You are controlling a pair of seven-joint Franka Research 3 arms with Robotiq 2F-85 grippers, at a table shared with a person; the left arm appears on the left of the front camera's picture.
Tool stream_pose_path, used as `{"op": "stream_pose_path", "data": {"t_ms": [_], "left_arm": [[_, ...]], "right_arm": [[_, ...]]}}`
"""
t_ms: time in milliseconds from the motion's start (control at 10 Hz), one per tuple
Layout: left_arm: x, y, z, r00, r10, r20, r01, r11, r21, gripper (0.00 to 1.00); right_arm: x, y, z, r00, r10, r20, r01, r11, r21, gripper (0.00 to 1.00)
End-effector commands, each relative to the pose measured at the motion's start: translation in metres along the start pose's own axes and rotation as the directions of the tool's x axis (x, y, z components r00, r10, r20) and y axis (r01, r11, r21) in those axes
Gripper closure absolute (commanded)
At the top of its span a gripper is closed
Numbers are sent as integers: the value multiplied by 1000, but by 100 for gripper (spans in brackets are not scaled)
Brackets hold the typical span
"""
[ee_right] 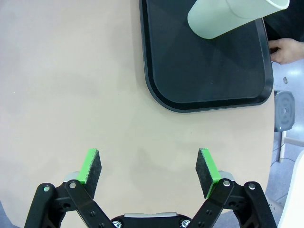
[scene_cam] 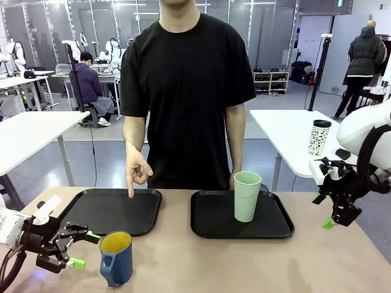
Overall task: Sort and store the cups by type.
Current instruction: Pick up the Handle plastic cup and place it into the empty Flat Tray.
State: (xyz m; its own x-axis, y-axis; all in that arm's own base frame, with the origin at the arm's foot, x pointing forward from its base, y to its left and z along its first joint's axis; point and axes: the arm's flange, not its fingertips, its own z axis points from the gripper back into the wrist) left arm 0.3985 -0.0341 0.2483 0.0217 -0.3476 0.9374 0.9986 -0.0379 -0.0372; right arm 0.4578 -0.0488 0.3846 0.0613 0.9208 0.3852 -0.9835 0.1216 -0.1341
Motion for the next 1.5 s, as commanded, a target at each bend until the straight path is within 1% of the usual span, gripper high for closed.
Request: {"op": "stream_pose_path", "data": {"t_ms": [0,100,700,1400], "left_arm": [[-8,6,-9,998,-36,60,38,999,-28,0],[-10,7,-11,996,-29,84,32,999,-43,0],[-14,10,-28,990,-34,135,45,996,-78,0],[-10,19,-51,987,-43,153,56,995,-82,0]], "right_arm": [[0,1,0,1000,7,-8,-7,1000,-1,0],[0,1,0,1000,7,-8,-7,1000,-1,0],[0,1,0,1000,7,-8,-7,1000,-1,0],[0,1,0,1000,7,-8,-7,1000,-1,0]]}}
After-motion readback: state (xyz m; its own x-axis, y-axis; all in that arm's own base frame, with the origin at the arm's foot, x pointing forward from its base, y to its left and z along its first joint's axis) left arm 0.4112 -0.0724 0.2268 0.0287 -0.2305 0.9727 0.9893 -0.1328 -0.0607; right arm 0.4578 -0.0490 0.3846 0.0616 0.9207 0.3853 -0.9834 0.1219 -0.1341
